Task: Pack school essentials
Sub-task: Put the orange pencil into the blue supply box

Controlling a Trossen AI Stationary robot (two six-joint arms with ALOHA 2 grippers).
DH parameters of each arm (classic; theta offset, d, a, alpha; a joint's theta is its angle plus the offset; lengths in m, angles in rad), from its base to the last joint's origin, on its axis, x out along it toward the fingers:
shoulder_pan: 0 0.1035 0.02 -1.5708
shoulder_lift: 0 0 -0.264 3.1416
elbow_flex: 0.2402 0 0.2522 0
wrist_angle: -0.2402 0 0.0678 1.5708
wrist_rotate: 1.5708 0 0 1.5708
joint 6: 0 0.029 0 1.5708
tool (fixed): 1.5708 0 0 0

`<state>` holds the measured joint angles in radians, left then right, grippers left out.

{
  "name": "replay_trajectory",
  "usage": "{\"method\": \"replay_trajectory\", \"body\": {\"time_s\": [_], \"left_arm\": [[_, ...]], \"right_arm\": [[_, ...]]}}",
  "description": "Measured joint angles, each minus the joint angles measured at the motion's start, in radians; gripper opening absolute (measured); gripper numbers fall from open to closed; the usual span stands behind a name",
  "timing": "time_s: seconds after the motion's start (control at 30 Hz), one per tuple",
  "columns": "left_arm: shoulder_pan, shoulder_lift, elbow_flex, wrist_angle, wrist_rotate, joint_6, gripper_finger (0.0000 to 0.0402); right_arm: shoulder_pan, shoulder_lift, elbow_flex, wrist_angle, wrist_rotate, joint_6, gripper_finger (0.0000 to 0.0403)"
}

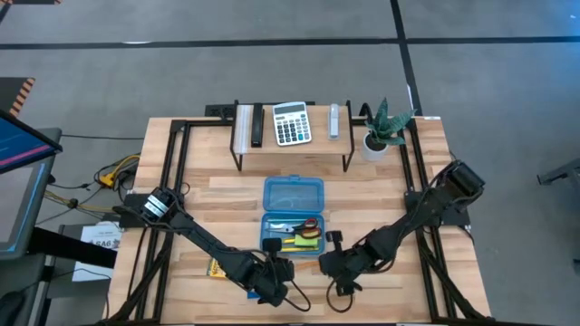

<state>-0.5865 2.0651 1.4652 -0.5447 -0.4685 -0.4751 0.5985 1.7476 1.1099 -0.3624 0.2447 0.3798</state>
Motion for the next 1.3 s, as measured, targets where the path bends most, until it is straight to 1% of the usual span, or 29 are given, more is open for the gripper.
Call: {"method": "replay_trajectory", "body": {"time_s": [0.17,0.27,0.43,0.5,0.63,0.77,0.87,0.97,1.03,1.3], "left_arm": [[-0.004,-0.001,0.049,-0.082,-0.038,0.003,0.0002],[-0.007,-0.003,0.066,-0.105,-0.04,0.011,0.0002],[-0.009,-0.003,0.066,-0.099,0.003,0.011,0.0001],[-0.014,-0.003,0.053,-0.067,0.017,0.01,0.0001],[-0.03,-0.003,0.02,-0.032,0.018,-0.007,0.0],[-0.038,-0.003,-0.023,0.022,0.036,-0.033,0.0002],[-0.039,-0.003,-0.06,0.083,0.053,-0.019,0.0013],[-0.035,-0.003,-0.105,0.12,0.053,0.004,0.0028],[-0.028,-0.003,-0.128,0.135,0.058,0.004,0.0039],[-0.022,-0.01,-0.131,0.182,0.068,0.022,0.0067]], "right_arm": [[0.005,-0.096,-0.002,-0.057,0.056,0.001,0.0023],[0.016,-0.152,-0.002,-0.065,0.094,0.001,0.0021],[0.047,-0.204,-0.002,-0.102,0.126,0.004,0.0019],[0.059,-0.203,-0.002,-0.101,0.127,0.005,0.0022],[0.085,-0.161,-0.028,-0.09,0.124,0.025,0.0032],[0.089,-0.109,-0.088,-0.1,0.111,0.126,0.0043],[0.087,-0.105,-0.149,-0.034,0.102,0.152,0.005],[0.089,-0.112,-0.213,0.135,0.095,0.129,0.0051],[0.089,-0.118,-0.235,0.213,0.072,0.111,0.0051],[0.077,-0.117,-0.321,0.246,0.063,0.117,0.0052]]}}
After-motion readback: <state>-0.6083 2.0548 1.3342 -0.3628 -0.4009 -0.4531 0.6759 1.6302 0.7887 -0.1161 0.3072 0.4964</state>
